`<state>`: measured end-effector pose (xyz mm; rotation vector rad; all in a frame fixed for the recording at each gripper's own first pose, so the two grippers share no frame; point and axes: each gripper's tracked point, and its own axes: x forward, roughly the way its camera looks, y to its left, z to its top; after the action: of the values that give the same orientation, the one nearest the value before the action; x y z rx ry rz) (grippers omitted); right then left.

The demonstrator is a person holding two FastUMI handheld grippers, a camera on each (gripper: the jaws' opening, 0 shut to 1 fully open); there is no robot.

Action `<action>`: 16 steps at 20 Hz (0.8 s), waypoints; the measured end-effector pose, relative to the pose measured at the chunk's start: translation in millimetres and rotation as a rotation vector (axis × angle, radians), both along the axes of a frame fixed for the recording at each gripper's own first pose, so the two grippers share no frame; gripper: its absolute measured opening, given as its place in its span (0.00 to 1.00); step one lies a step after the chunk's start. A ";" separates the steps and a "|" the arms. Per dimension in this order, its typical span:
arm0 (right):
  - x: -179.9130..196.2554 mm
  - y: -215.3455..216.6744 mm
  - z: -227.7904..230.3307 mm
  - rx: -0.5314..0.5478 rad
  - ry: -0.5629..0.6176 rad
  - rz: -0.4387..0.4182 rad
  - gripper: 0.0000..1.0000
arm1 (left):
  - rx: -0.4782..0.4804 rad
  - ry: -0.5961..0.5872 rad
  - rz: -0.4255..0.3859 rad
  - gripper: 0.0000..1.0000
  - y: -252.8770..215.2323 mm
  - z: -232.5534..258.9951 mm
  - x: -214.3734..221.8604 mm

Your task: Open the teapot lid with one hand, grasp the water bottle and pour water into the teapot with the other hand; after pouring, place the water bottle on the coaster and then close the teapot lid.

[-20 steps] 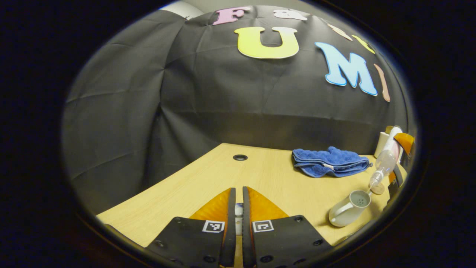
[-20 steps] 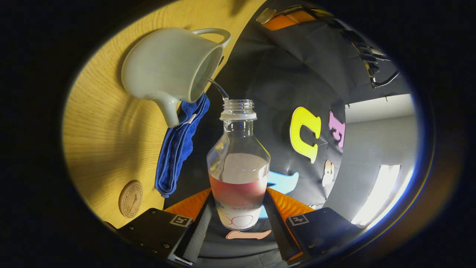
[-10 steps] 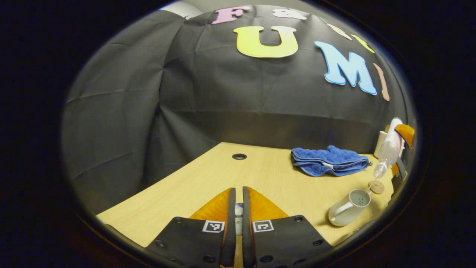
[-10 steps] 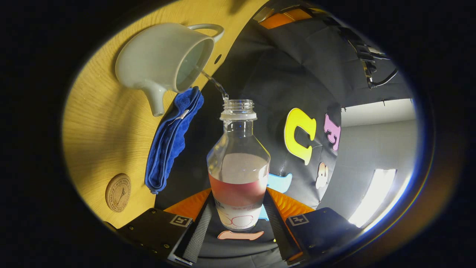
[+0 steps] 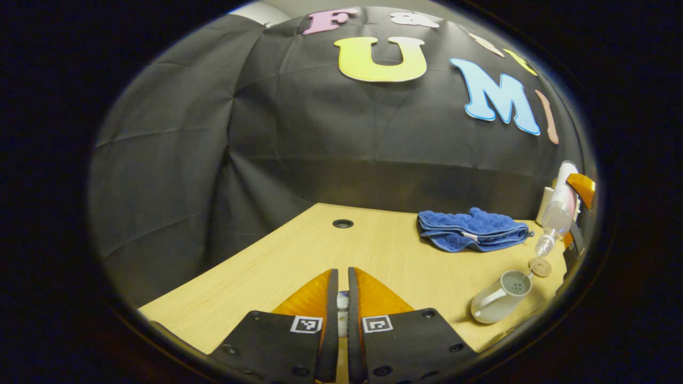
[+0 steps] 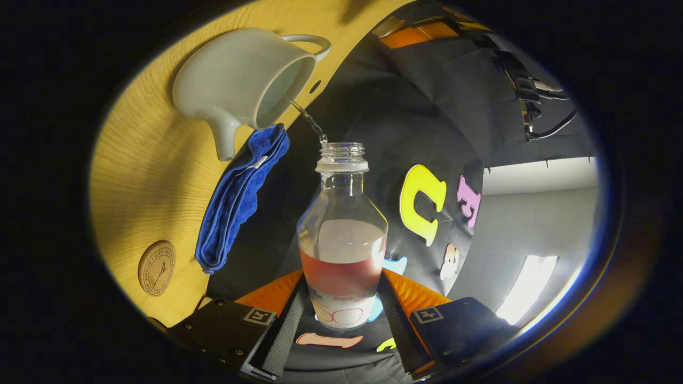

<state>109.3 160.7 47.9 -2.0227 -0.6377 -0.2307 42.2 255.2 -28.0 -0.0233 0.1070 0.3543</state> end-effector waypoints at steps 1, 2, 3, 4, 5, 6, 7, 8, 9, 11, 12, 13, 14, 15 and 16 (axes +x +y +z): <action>0.2 1.3 0.0 -0.005 -0.002 0.001 0.78 | 0.000 0.000 0.000 0.14 -0.3 -0.8 0.6; 0.4 1.3 0.2 -0.012 -0.002 0.002 0.78 | 0.001 0.001 0.000 0.14 -0.4 -0.3 0.6; 0.2 1.9 -0.4 -0.016 0.000 0.004 0.78 | 0.002 0.001 -0.001 0.14 -1.1 -0.4 0.2; 0.1 1.9 -0.4 -0.020 -0.002 0.006 0.78 | 0.003 0.002 -0.002 0.13 -1.4 -0.7 0.2; -0.9 4.2 1.2 -0.029 -0.006 0.007 0.78 | 0.005 0.003 -0.004 0.13 -2.5 -0.9 0.5; -1.3 5.2 2.0 -0.037 -0.011 0.009 0.78 | 0.007 0.005 -0.005 0.13 -3.1 -0.6 0.9; -1.5 5.2 2.7 -0.043 -0.013 0.009 0.78 | 0.009 0.006 -0.006 0.13 -3.9 -1.1 0.5; -1.0 4.7 3.3 -0.046 -0.016 0.010 0.78 | 0.011 0.007 -0.008 0.13 -4.5 -0.8 0.8; -0.6 5.1 2.7 -0.047 -0.014 0.008 0.78 | 0.013 0.007 -0.007 0.13 -4.6 -0.8 0.6; -1.2 5.7 3.1 -0.054 -0.017 0.010 0.78 | 0.017 0.009 -0.007 0.13 -5.1 -1.3 1.5; -2.0 7.7 3.9 -0.059 -0.022 0.015 0.78 | 0.018 0.010 -0.007 0.13 -4.7 -0.8 1.3; -3.0 10.0 4.4 -0.065 -0.026 0.020 0.78 | 0.018 0.011 -0.007 0.13 -5.0 -1.6 0.8; -2.9 11.3 4.2 -0.069 -0.025 0.024 0.78 | 0.019 0.012 -0.007 0.13 -5.4 -1.3 0.4; -1.7 11.5 3.5 -0.070 -0.021 0.025 0.78 | 0.019 0.013 -0.007 0.13 -5.6 -2.5 1.6; -0.4 10.9 2.4 -0.071 -0.019 0.027 0.78 | 0.019 0.014 -0.007 0.13 -5.2 -1.6 1.4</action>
<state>108.9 171.6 50.3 -2.0807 -0.6928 -0.2139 43.5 250.0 -29.6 -0.0020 0.1171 0.3483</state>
